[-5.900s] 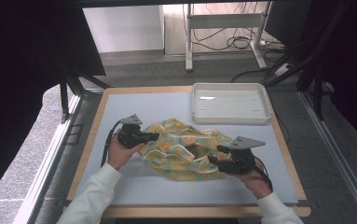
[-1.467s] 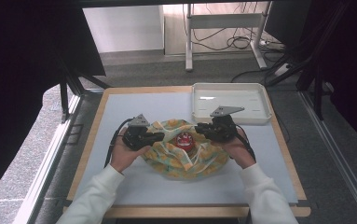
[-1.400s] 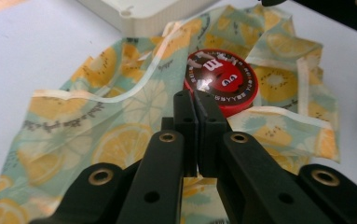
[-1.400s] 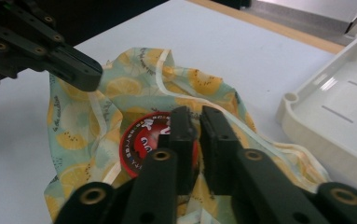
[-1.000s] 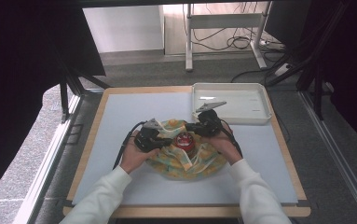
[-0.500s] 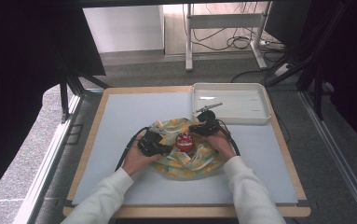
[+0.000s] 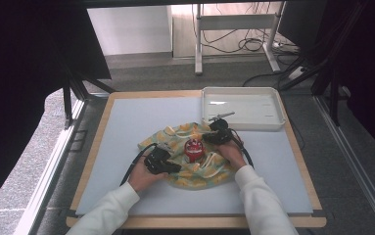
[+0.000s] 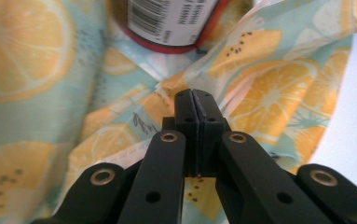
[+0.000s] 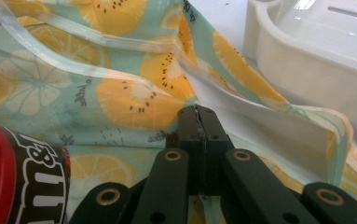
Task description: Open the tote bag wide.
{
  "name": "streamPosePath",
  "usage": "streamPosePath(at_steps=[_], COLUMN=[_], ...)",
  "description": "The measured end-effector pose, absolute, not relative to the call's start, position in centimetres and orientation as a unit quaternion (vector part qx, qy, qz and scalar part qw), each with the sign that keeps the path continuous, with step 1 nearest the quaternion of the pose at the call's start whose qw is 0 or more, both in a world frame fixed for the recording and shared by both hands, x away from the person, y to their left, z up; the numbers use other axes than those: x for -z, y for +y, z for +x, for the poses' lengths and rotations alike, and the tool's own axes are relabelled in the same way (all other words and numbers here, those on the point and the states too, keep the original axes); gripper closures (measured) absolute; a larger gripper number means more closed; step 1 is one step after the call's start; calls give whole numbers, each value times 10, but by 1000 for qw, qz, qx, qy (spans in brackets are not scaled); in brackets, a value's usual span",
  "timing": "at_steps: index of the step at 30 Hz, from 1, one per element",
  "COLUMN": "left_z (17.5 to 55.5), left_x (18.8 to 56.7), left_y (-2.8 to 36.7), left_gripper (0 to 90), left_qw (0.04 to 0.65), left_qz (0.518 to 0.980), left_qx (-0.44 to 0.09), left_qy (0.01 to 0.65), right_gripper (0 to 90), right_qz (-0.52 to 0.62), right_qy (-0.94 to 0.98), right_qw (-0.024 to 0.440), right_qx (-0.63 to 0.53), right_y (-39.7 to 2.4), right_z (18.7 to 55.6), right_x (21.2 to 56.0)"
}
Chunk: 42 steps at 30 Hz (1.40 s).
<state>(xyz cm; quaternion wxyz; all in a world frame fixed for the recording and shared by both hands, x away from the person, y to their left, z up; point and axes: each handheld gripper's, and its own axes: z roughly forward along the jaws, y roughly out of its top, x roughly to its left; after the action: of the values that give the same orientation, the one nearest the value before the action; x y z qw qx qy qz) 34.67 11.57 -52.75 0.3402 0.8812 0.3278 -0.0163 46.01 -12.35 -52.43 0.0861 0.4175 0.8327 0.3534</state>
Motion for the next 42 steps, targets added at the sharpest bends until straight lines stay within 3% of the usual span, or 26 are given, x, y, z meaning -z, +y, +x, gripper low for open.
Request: streamPosePath(at_steps=[6, 9, 15, 23, 38, 42], left_z=[347, 348, 348, 348, 348, 347], left_x=[528, 529, 529, 529, 529, 526], left_y=[116, 116, 116, 117, 117, 117], left_gripper=[900, 900, 900, 900, 899, 893], left_qw=[342, 342, 344, 345, 346, 348], left_qz=[881, 881, 880, 878, 876, 877], left_qx=[19, 18, 18, 18, 12, 9], left_qy=[326, 326, 328, 331, 335, 332], right_gripper=[888, 888, 887, 887, 887, 887], right_qz=[412, 407, 370, 318, 274, 275], right_qy=[830, 818, 813, 833, 884, 890], right_qw=[90, 91, 114, 105, -1, -3], right_qx=[-364, -397, -435, -441, -378, -363], right_y=[-125, -129, -137, -139, -104, -106], right_z=[459, 452, 422, 371, 333, 329], right_x=[521, 501, 458, 440, 501, 512])
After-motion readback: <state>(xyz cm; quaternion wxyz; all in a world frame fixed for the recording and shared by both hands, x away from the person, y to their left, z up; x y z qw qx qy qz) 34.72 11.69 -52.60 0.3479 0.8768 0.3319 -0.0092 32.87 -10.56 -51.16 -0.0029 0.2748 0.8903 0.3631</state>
